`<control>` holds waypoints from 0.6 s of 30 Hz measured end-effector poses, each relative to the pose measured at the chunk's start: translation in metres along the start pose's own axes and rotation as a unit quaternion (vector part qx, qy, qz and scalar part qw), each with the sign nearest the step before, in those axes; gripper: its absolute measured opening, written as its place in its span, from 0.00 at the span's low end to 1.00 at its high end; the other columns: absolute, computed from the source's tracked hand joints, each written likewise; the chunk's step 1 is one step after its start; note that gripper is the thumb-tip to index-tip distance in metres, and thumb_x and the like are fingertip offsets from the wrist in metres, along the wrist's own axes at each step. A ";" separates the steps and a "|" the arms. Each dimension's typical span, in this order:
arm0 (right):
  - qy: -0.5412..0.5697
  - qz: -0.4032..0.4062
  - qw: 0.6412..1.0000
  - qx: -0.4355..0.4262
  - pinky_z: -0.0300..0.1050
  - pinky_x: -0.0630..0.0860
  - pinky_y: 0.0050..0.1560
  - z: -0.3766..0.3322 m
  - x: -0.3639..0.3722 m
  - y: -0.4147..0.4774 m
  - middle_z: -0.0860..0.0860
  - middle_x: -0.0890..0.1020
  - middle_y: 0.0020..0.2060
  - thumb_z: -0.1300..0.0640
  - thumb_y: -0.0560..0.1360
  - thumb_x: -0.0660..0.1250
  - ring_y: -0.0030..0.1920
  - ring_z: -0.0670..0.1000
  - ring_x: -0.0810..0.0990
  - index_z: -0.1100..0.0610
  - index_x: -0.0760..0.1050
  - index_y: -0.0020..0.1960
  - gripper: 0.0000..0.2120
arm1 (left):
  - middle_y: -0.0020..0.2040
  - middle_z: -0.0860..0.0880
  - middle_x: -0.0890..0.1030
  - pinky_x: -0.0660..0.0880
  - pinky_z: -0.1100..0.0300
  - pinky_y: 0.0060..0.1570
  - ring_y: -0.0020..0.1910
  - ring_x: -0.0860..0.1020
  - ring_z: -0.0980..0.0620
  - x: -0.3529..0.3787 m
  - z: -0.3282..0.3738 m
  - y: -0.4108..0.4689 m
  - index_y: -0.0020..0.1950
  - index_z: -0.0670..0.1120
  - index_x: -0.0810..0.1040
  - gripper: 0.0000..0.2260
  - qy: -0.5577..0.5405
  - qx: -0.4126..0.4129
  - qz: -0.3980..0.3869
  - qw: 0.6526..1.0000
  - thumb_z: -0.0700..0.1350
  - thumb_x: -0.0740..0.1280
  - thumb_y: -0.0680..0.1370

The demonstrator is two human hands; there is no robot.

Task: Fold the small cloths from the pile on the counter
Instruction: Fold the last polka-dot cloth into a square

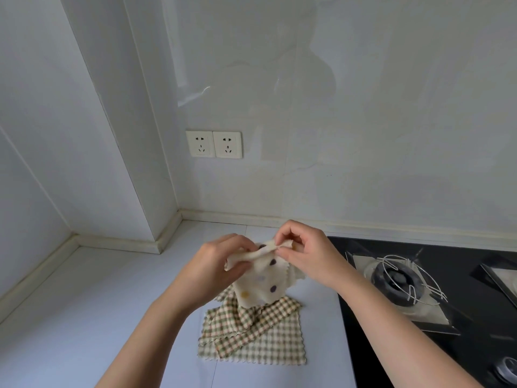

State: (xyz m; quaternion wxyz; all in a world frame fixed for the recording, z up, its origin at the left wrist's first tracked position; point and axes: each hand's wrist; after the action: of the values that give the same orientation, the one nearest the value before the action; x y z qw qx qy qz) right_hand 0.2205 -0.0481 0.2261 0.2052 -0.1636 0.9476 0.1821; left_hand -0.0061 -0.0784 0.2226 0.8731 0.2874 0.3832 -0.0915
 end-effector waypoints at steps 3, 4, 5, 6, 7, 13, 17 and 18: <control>-0.024 -0.012 1.000 -0.001 0.44 0.74 0.43 -0.004 -0.003 0.000 0.48 0.81 0.43 0.62 0.73 0.70 0.41 0.61 0.76 0.45 0.75 0.42 0.12 | 0.43 0.59 0.78 0.71 0.65 0.38 0.41 0.75 0.58 -0.002 0.001 0.000 0.49 0.54 0.77 0.09 0.018 0.015 -0.014 1.000 0.42 0.73 0.73; -0.033 -0.025 0.999 0.001 0.47 0.75 0.46 -0.006 -0.005 0.000 0.47 0.81 0.44 0.61 0.73 0.71 0.43 0.59 0.78 0.44 0.75 0.42 0.11 | 0.41 0.59 0.77 0.70 0.66 0.37 0.39 0.74 0.58 -0.001 0.001 0.000 0.47 0.52 0.77 0.08 0.023 0.025 -0.012 0.999 0.42 0.73 0.73; -0.048 -0.044 0.998 0.004 0.46 0.76 0.49 -0.008 -0.006 -0.001 0.45 0.81 0.44 0.60 0.73 0.71 0.45 0.54 0.79 0.44 0.76 0.44 0.11 | 0.40 0.58 0.76 0.69 0.66 0.36 0.38 0.74 0.58 -0.001 0.003 0.001 0.46 0.51 0.78 0.06 0.029 0.036 -0.009 0.999 0.42 0.73 0.73; -0.067 -0.065 0.996 0.005 0.44 0.76 0.51 -0.009 -0.007 -0.001 0.43 0.81 0.45 0.58 0.73 0.72 0.47 0.49 0.80 0.44 0.76 0.46 0.10 | 0.39 0.58 0.76 0.69 0.66 0.35 0.37 0.74 0.58 -0.001 0.004 0.001 0.45 0.50 0.79 0.05 0.034 0.043 -0.005 0.998 0.43 0.73 0.74; -0.088 -0.082 0.993 0.006 0.42 0.75 0.50 -0.010 -0.007 0.000 0.42 0.82 0.45 0.57 0.73 0.73 0.48 0.45 0.79 0.45 0.77 0.47 0.08 | 0.39 0.58 0.76 0.70 0.65 0.35 0.37 0.74 0.59 -0.001 0.005 0.002 0.45 0.50 0.79 0.04 0.040 0.049 -0.003 0.998 0.43 0.72 0.74; -0.139 -0.080 0.987 -0.005 0.46 0.75 0.54 -0.007 -0.009 0.001 0.43 0.81 0.47 0.55 0.73 0.73 0.50 0.44 0.78 0.47 0.79 0.46 0.05 | 0.40 0.59 0.76 0.70 0.67 0.31 0.34 0.72 0.61 -0.002 0.008 0.004 0.46 0.50 0.79 0.03 0.094 0.066 -0.001 0.993 0.46 0.72 0.75; -0.145 -0.106 0.983 -0.030 0.30 0.67 0.63 -0.011 -0.007 0.001 0.40 0.77 0.61 0.56 0.74 0.72 0.62 0.38 0.73 0.45 0.79 0.52 0.08 | 0.41 0.57 0.77 0.72 0.61 0.29 0.32 0.71 0.60 -0.005 0.008 0.005 0.47 0.49 0.79 0.06 0.121 0.072 0.003 0.990 0.42 0.73 0.73; -0.155 -0.116 0.981 -0.027 0.29 0.63 0.64 -0.011 -0.006 0.002 0.39 0.75 0.63 0.56 0.75 0.71 0.64 0.36 0.71 0.45 0.80 0.53 0.09 | 0.41 0.56 0.77 0.72 0.61 0.29 0.31 0.71 0.60 -0.005 0.009 0.006 0.47 0.49 0.79 0.06 0.131 0.080 0.000 0.988 0.42 0.74 0.73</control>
State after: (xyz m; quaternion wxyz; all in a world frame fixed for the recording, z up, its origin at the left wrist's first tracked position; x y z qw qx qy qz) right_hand 0.2215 -0.0495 0.2387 0.3645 -0.2480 0.8737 0.2055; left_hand -0.0021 -0.0791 0.2337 0.7899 0.3655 0.4853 -0.0835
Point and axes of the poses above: each hand's wrist, its own y-axis towards the middle knuckle, its own x-axis out of the palm, z = x × y
